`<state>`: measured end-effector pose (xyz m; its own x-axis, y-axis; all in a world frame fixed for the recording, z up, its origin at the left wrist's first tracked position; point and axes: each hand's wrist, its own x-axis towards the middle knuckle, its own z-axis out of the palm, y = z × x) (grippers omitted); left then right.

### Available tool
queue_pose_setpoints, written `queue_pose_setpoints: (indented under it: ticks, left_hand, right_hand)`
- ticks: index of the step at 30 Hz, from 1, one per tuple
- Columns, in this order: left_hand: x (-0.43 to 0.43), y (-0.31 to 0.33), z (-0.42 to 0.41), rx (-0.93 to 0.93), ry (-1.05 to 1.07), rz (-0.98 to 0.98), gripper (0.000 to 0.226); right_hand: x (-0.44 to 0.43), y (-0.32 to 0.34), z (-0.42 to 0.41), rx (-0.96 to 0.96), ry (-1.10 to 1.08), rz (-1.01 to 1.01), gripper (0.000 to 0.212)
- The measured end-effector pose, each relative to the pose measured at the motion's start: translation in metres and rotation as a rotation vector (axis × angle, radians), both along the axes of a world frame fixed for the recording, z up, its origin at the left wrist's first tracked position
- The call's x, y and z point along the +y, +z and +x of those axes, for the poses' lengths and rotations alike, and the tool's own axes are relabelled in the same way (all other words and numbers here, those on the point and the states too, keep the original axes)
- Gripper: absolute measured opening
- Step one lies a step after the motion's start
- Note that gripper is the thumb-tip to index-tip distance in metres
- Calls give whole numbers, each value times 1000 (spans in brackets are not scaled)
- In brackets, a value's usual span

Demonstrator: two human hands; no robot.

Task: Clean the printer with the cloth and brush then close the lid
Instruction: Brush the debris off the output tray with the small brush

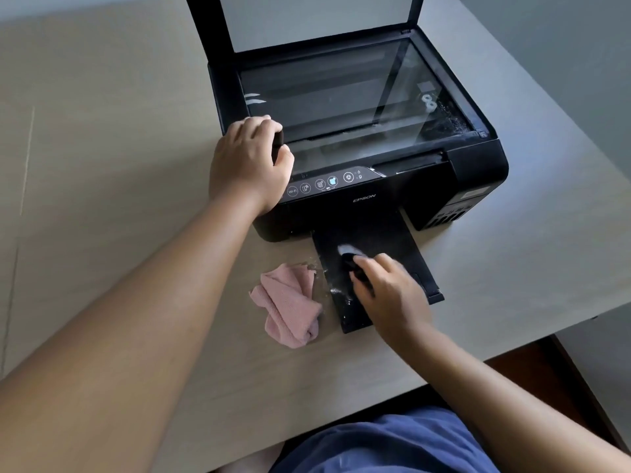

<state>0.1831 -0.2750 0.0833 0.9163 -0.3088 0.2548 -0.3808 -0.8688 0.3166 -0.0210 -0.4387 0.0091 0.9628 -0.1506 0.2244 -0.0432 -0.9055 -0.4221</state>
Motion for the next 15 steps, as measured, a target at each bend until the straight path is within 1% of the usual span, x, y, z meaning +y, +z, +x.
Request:
queue_pose_setpoints:
  ticks: [2,4,6,8,10,12,13,15]
  left_hand:
    - [0,0,0,2,2,4,39]
    - [0,0,0,2,4,10,40]
    - [0,1,-1,2,5,15,41]
    - [-1,1,-1,2,4,15,42]
    - [0,0,-1,-3,4,13,42]
    - [1,0,-1,-7,4,11,42]
    - [2,0,-1,-7,3,10,43]
    - [2,1,-1,-6,3,10,43]
  right_hand:
    - [16,-4,-9,17,125,-2,24]
    - [27,-2,-22,43,214,52,22]
    - [25,4,-27,47,176,148,23]
    - [7,9,-28,1,55,224,25]
    - [-19,12,-29,12,-57,229,26]
    - [-36,10,-30,72,-143,195,22]
    - [-37,9,-31,96,-147,181,19]
    - [-26,7,-34,124,-17,166,16]
